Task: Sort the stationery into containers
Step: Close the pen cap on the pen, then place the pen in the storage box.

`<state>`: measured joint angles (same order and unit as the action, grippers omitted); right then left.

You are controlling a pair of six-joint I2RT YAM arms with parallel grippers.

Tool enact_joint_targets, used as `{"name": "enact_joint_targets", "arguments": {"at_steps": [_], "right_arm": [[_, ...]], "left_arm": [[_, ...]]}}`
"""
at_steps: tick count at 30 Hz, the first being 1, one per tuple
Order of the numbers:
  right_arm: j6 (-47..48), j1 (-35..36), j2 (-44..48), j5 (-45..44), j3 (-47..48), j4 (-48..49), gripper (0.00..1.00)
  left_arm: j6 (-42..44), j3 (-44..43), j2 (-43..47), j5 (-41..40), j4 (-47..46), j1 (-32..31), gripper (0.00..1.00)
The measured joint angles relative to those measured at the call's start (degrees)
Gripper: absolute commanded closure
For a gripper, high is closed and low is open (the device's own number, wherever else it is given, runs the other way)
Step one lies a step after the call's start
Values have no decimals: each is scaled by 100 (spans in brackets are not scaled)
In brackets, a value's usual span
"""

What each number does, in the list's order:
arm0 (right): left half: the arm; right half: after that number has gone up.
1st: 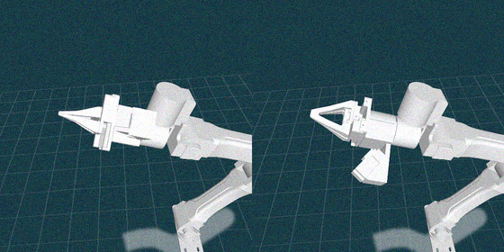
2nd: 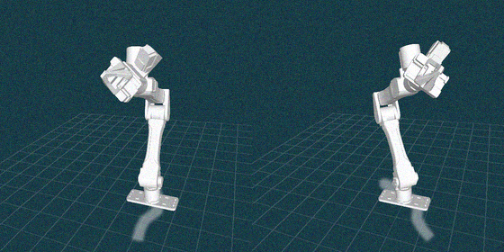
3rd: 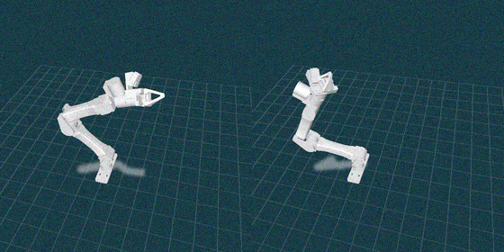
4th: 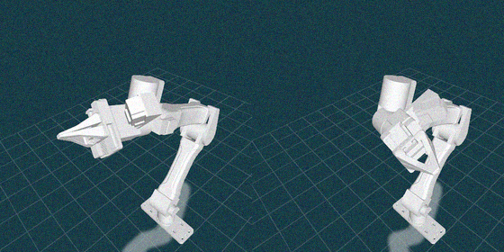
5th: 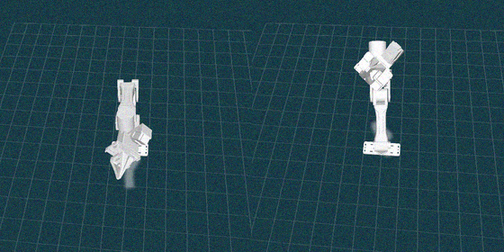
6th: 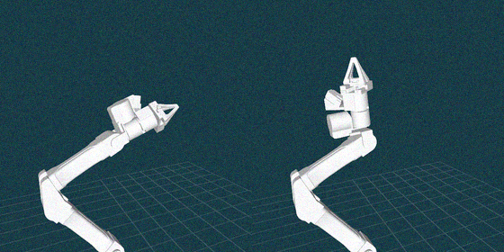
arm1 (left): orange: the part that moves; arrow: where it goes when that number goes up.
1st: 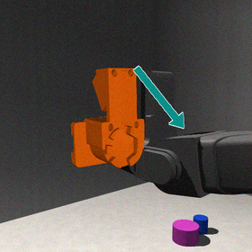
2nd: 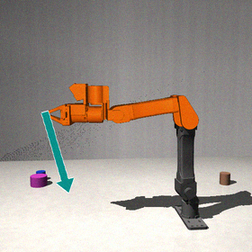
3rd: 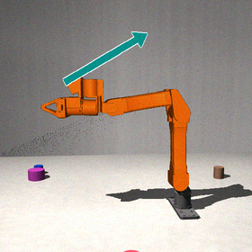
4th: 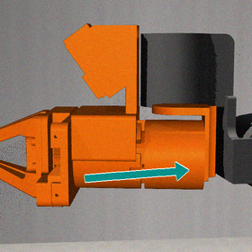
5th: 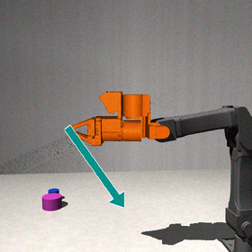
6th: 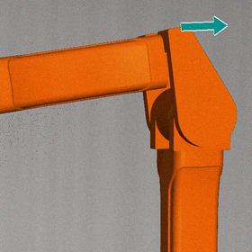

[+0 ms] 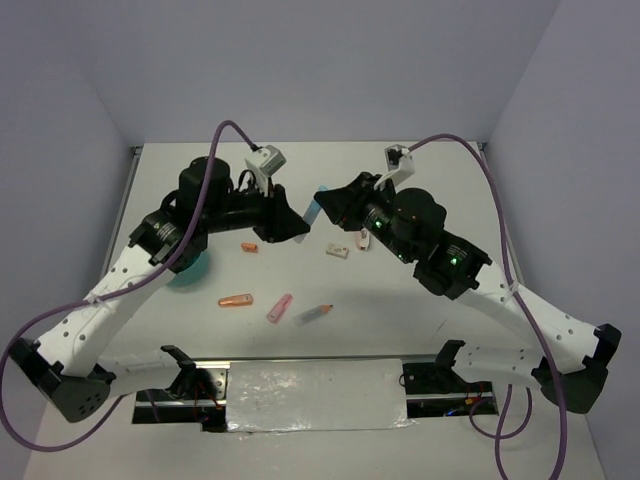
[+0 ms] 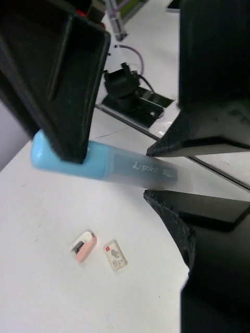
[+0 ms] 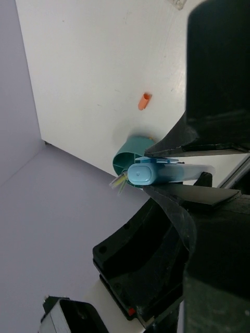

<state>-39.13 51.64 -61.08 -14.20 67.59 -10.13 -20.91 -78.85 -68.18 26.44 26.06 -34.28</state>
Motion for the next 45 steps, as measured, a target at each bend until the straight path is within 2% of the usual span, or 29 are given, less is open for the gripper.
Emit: {"name": "enact_joint_targets", "arguments": {"at_steps": [1, 3, 4, 8, 11, 13, 16, 20, 25, 30, 45], "right_arm": [[-50, 13, -17, 13, 20, 0, 100], [-48, 63, -24, 177, 28, -267, 100], [-46, 111, -68, 258, 28, -518, 100], [-26, 46, -518, 468, 31, -776, 100], [52, -87, -1025, 557, 61, -695, 100], [122, -131, -1340, 603, 144, -579, 100], [273, -153, -2135, 879, 330, 90, 100], [313, -153, -3270, 1405, 597, 1335, 100], [413, -138, -4927, 1902, 1851, 2164, 100], [442, -138, -6205, 2319, 3475, 2304, 100], [815, 26, -7901, 2575, 6183, 1932, 100]], "left_arm": [[-2, 122, 129, -79, -85, 11, 36], [-26, 330, 354, -398, -472, 66, 21], [-28, 398, 459, -601, -680, 125, 1], [-219, 560, 1088, -1622, -730, 264, 1], [-538, 518, 1523, -2594, -142, 254, 1], [-1123, 358, 1707, -3574, 715, 249, 1], [-2208, 105, 1779, -4883, 2223, 267, 1], [-3136, 28, 1801, -5746, 3705, 271, 1], [-3515, -520, 1554, -6054, 4669, 271, 1], [-3482, -1069, 1495, -6120, 4874, 271, 1], [-3475, -833, 1860, -5928, 5016, 271, 1]]}}
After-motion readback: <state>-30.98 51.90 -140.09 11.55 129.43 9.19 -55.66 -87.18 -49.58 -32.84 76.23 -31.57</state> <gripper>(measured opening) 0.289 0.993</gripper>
